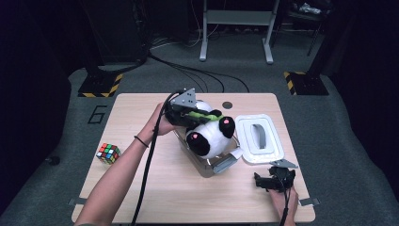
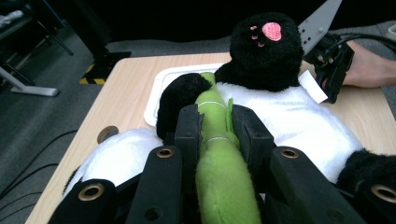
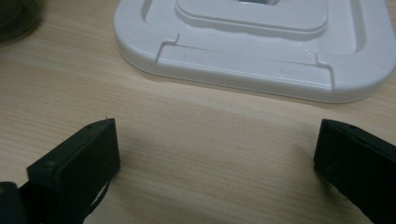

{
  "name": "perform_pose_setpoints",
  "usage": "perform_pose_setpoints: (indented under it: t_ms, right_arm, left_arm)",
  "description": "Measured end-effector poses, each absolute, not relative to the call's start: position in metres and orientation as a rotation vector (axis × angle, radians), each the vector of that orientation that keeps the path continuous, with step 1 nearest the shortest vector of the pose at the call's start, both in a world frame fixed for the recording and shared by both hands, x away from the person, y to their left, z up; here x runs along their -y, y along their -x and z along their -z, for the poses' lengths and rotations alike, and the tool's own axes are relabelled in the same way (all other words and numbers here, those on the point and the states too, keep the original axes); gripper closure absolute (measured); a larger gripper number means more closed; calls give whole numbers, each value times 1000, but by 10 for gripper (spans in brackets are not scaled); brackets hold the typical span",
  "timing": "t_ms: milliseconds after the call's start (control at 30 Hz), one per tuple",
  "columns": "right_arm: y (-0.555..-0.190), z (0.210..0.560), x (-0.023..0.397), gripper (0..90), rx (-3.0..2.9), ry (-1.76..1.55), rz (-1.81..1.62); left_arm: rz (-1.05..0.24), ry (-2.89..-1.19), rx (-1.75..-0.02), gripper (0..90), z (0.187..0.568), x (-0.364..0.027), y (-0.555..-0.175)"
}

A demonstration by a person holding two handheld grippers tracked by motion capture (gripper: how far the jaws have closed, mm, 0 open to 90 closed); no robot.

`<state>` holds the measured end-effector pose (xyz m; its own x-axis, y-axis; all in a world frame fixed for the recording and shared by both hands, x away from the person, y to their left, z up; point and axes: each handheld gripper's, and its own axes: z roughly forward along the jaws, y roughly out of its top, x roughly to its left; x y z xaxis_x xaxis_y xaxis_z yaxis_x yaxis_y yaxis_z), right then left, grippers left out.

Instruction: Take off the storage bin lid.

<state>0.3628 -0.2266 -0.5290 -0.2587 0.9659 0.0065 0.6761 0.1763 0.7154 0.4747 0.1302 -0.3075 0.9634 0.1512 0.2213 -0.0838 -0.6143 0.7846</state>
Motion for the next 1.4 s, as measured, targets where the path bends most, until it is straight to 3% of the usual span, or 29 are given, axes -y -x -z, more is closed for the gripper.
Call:
perform_pose_setpoints:
  t_ms: [633,700,900,1000,1133,1400]
  right_arm:
    - [-363,529,226,0,-2001,-1544,-853]
    - [-363,529,226,0,-2001,-1544,-854]
    - [-363,529,226,0,-2002,-1544,-854]
    - [-363,529,226,0,-2004,-1545,-852]
    - [-363,529,226,0,-2003,-1545,-852]
    - [-363,529,226,0,-2002,-1545,-852]
  left_arm:
    - [-294,-2232,-87,714,340,-113,-477]
    - [-286,-2237,-109,659,343,-112,-477]
    - [-320,-2151,-261,306,332,-130,-472]
    - [-347,-2136,-356,213,330,-144,-470]
    - [-352,-2141,-464,164,339,-154,-474]
    - [-287,-2163,-549,150,371,-148,-481]
